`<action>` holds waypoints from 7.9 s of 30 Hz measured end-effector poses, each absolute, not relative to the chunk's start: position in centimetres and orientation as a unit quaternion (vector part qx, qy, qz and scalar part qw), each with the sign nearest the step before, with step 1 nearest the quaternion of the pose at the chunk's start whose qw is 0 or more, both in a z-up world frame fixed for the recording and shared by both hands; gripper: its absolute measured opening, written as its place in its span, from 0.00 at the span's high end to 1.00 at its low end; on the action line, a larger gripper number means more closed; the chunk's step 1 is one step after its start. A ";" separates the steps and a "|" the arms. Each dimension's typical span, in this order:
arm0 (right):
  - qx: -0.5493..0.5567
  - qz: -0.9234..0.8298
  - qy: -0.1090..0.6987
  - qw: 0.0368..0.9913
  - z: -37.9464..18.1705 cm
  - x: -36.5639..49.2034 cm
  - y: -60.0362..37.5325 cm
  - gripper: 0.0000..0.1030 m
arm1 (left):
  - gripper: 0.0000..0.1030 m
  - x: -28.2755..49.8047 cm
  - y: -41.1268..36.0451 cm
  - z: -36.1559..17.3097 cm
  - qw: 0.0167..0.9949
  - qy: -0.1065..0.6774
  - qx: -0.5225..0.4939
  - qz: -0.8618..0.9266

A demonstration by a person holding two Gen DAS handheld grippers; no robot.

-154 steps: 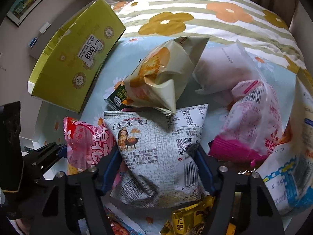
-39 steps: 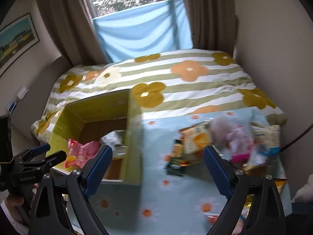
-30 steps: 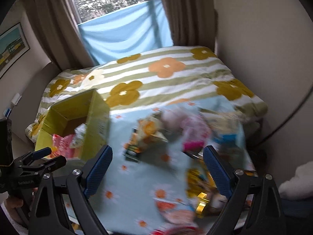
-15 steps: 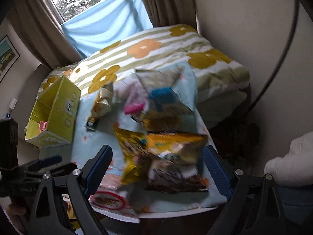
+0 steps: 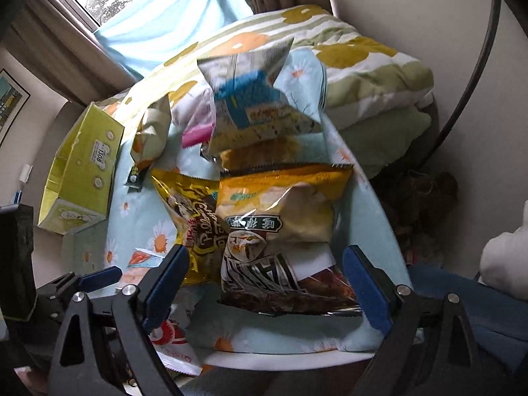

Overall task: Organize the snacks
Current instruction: 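Grasp the shrimp flakes bag with left tool while right tool grasps the yellow chip bag, then carry both bags over the yellow box and release them inside, then move both tools back to the snack pile on the table, then grasp the egg cake packet with left tool while right tool grasps the cream chip bag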

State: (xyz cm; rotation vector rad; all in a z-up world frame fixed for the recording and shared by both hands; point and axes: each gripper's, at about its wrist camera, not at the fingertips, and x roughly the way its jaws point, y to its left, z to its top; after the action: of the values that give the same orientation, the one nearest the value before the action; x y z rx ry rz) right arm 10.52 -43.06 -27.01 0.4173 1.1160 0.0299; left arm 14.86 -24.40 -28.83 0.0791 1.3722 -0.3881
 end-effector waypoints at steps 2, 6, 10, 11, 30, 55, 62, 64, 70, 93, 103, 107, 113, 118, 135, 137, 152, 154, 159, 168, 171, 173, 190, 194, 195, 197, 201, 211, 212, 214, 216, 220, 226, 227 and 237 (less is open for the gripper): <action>0.198 0.019 0.530 0.824 -27.8 10.7 -42.9 0.10 | 0.01 14.9 -24.5 -29.8 0.751 0.636 0.038 -0.173; 0.182 0.013 0.530 0.828 -28.6 11.1 -42.8 0.10 | 0.03 14.9 -24.7 -31.1 0.750 0.639 0.040 -0.169; 0.176 0.010 0.526 0.832 -28.5 11.5 -42.7 0.11 | 0.15 14.9 -24.8 -31.7 0.750 0.638 0.044 -0.168; 0.168 0.007 0.524 0.835 -28.4 11.6 -42.5 0.12 | 0.16 14.9 -24.8 -31.7 0.751 0.637 0.044 -0.169; 0.151 0.006 0.533 0.833 -30.0 12.5 -41.4 0.30 | 0.24 15.1 -23.8 -31.4 0.759 0.628 0.045 -0.166; 0.141 0.048 0.455 0.878 -19.0 12.9 -38.8 0.46 | 0.27 16.3 -15.4 -18.1 0.839 0.522 -0.019 -0.153; 0.123 0.079 0.409 0.901 -14.0 16.7 -33.2 0.46 | 0.27 20.0 -9.4 -12.3 0.877 0.458 -0.045 -0.139; 0.123 0.088 0.399 0.904 -12.9 18.1 -31.2 0.46 | 0.27 21.4 -7.3 -11.2 0.882 0.448 -0.049 -0.135; 0.115 0.115 0.384 0.909 -10.8 22.6 -24.7 0.46 | 0.27 26.0 0.1 -9.1 0.894 0.430 -0.062 -0.111; 0.095 0.130 0.464 0.871 -16.2 35.9 -6.4 0.46 | 0.27 42.7 19.6 -17.9 0.852 0.514 -0.070 -0.063; 0.094 0.137 0.488 0.857 -18.0 38.1 -5.5 0.46 | 0.00 43.5 19.9 -18.6 0.849 0.520 -0.075 -0.055; 0.084 0.140 0.501 0.850 -18.8 38.3 -5.4 0.46 | 0.00 42.3 21.1 -18.9 0.849 0.519 -0.090 -0.043; 0.079 0.142 0.514 0.842 -19.5 38.4 -4.8 0.46 | 0.01 40.3 22.2 -19.1 0.850 0.514 -0.108 -0.037; 0.068 0.134 0.519 0.841 -19.9 39.4 -3.9 0.30 | 0.00 39.0 22.1 -18.5 0.860 0.500 -0.098 -0.029; 0.050 0.151 0.505 0.848 -18.4 35.3 -3.6 0.01 | 0.01 34.2 21.3 -16.2 0.874 0.478 -0.076 -0.036; 0.046 0.146 0.496 0.854 -17.6 34.5 -3.7 0.01 | 0.01 33.7 20.8 -15.7 0.877 0.473 -0.072 -0.044; 0.068 0.056 0.436 0.896 -12.9 28.5 -12.5 0.01 | 0.01 32.3 11.4 -12.5 0.880 0.450 -0.052 -0.140; 0.073 0.041 0.429 0.899 -12.7 27.6 -14.5 0.01 | 0.01 31.9 9.2 -12.0 0.882 0.446 -0.049 -0.147; 0.077 0.002 0.419 0.905 -12.8 25.2 -21.2 0.01 | 0.01 30.5 3.5 -11.2 0.887 0.433 -0.054 -0.150; 0.083 -0.026 0.421 0.903 -14.1 21.7 -33.3 0.01 | 0.01 29.8 -9.1 -13.8 0.869 0.457 -0.060 -0.177; 0.090 -0.031 0.429 0.898 -15.0 21.2 -36.3 0.01 | 0.01 30.2 -12.1 -15.8 0.856 0.480 -0.078 -0.177; 0.096 -0.033 0.433 0.896 -15.7 21.0 -37.9 0.01 | 0.01 30.6 -13.5 -17.0 0.850 0.491 -0.084 -0.172; 0.144 -0.054 0.481 0.863 -22.6 23.1 -42.8 0.01 | 0.08 37.3 -17.3 -27.4 0.788 0.585 -0.084 -0.172; 0.148 -0.067 0.495 0.854 -24.0 23.9 -43.3 0.01 | 0.11 38.5 -17.5 -29.0 0.774 0.601 -0.082 -0.179; 0.151 -0.069 0.495 0.853 -24.2 24.1 -43.4 0.01 | 0.11 38.8 -17.6 -29.4 0.770 0.605 -0.081 -0.183; 0.148 -0.071 0.496 0.853 -24.6 24.4 -43.3 0.01 | 0.13 39.2 -17.6 -29.9 0.764 0.611 -0.080 -0.189; 0.143 -0.072 0.497 0.853 -25.1 24.9 -43.0 0.01 | 0.18 40.0 -17.6 -30.8 0.758 0.617 -0.081 -0.193; 0.134 -0.086 0.499 0.852 -25.5 25.5 -42.7 0.01 | 0.36 40.1 -17.8 -30.8 0.758 0.615 -0.067 -0.204; 0.135 -0.087 0.499 0.851 -25.5 25.5 -42.8 0.02 | 0.36 40.1 -17.9 -30.8 0.759 0.614 -0.065 -0.204; 0.138 -0.088 0.500 0.850 -25.6 25.4 -42.9 0.04 | 0.37 40.0 -18.0 -30.7 0.762 0.612 -0.061 -0.203; 0.136 -0.092 0.501 0.850 -25.7 25.3 -42.9 0.04 | 0.37 39.8 -18.0 -30.5 0.764 0.610 -0.057 -0.202; 0.129 -0.092 0.503 0.849 -26.0 25.0 -42.8 0.04 | 0.38 39.3 -18.1 -29.9 0.770 0.603 -0.050 -0.203; 0.128 -0.079 0.514 0.845 -27.0 25.4 -42.5 0.33 | 0.38 38.5 -18.1 -29.1 0.775 0.597 -0.046 -0.203; 0.124 -0.072 0.521 0.841 -27.4 25.6 -42.4 0.41 | 0.38 38.3 -18.1 -28.9 0.777 0.595 -0.046 -0.202; 0.103 -0.047 0.516 0.849 -26.7 24.6 -41.5 0.49 | 0.38 36.2 -18.1 -26.5 0.795 0.573 -0.043 -0.197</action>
State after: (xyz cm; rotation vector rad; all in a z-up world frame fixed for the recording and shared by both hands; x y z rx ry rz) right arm 24.64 -41.50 -26.68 0.2177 1.0866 -0.0988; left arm 36.15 -18.07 -26.48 -0.0919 1.2315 -0.4225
